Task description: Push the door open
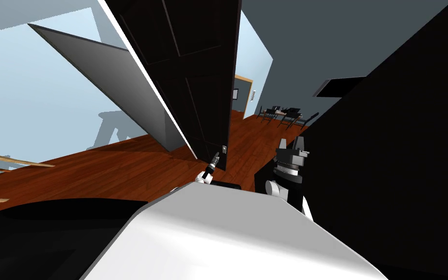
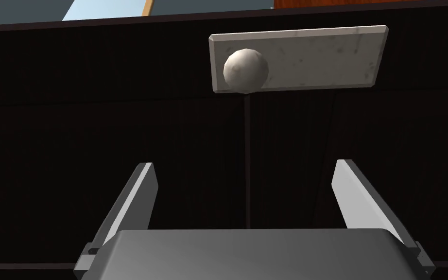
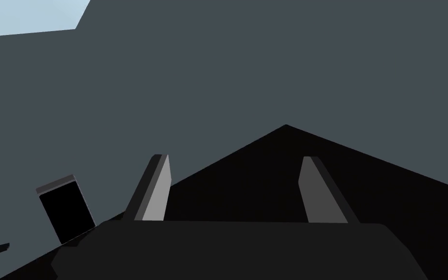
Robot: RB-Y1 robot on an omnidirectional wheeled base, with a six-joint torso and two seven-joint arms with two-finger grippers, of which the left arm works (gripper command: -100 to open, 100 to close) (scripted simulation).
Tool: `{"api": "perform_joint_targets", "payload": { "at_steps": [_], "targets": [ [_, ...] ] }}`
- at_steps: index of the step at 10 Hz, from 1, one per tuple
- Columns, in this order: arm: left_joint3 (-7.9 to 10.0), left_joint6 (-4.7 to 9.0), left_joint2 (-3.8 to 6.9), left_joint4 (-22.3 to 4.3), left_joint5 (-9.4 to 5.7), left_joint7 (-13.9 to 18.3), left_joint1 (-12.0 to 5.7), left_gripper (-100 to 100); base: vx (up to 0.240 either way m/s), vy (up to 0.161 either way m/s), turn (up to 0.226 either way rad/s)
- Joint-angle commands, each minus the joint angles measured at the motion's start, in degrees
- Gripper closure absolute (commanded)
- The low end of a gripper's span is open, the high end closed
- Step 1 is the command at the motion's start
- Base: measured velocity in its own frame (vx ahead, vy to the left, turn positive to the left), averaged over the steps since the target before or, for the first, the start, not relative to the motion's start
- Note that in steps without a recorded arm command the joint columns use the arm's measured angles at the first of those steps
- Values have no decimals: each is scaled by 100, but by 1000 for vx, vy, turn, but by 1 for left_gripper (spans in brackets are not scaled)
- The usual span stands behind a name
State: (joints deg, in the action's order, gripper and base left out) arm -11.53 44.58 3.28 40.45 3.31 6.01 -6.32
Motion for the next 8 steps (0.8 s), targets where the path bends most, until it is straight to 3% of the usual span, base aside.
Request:
{"api": "perform_joint_targets", "payload": {
  "at_steps": [1,4,8],
  "targets": [
    [0,0,0,0,0,0,0,-100,-109,-31,18],
    [40,61,37,-36,-14,-44,8,-100,157,-63,-23],
    [87,134,-3,-76,-29,-96,14,-100,199,-57,-25]
  ]
}}
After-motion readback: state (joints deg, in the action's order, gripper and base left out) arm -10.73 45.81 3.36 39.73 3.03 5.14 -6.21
